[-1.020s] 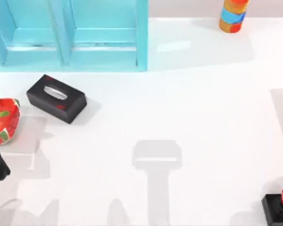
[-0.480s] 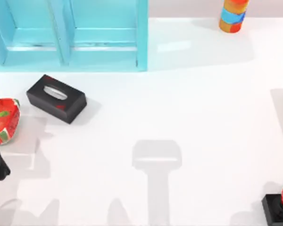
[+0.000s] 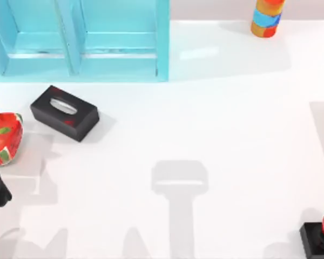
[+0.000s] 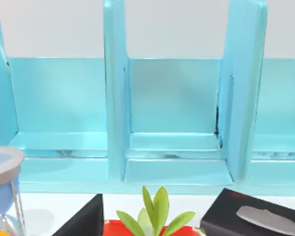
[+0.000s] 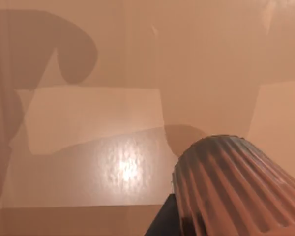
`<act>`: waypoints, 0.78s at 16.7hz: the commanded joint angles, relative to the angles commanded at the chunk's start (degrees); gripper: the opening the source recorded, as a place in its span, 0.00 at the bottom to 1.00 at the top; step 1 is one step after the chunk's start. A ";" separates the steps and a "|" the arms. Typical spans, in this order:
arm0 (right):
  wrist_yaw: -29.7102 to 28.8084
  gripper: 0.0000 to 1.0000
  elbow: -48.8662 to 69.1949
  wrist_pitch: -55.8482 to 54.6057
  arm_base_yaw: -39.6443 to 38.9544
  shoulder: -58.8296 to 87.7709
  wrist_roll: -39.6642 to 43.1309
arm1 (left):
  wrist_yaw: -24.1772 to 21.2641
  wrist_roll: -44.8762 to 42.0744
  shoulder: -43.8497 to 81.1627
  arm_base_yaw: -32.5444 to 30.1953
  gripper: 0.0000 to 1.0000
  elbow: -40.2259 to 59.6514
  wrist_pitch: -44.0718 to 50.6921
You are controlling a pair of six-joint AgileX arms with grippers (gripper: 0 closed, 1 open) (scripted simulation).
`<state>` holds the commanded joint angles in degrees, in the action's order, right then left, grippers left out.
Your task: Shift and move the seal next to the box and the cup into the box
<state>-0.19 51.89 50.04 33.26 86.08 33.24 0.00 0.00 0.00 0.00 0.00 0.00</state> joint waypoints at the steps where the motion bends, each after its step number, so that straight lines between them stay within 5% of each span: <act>1: -0.01 0.00 -0.28 -0.31 0.03 0.18 0.03 | 0.00 0.00 0.00 0.00 1.00 0.00 0.00; 4: -0.01 0.00 -0.28 -0.31 0.03 0.18 0.03 | 0.00 0.00 0.00 0.00 1.00 0.00 0.00; 13: -0.01 0.68 -0.28 -0.31 0.03 0.18 0.03 | 0.00 0.00 0.00 0.00 1.00 0.00 0.00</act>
<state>-0.20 51.60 49.74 33.30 86.26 33.27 0.00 0.00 0.00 0.00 0.00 0.00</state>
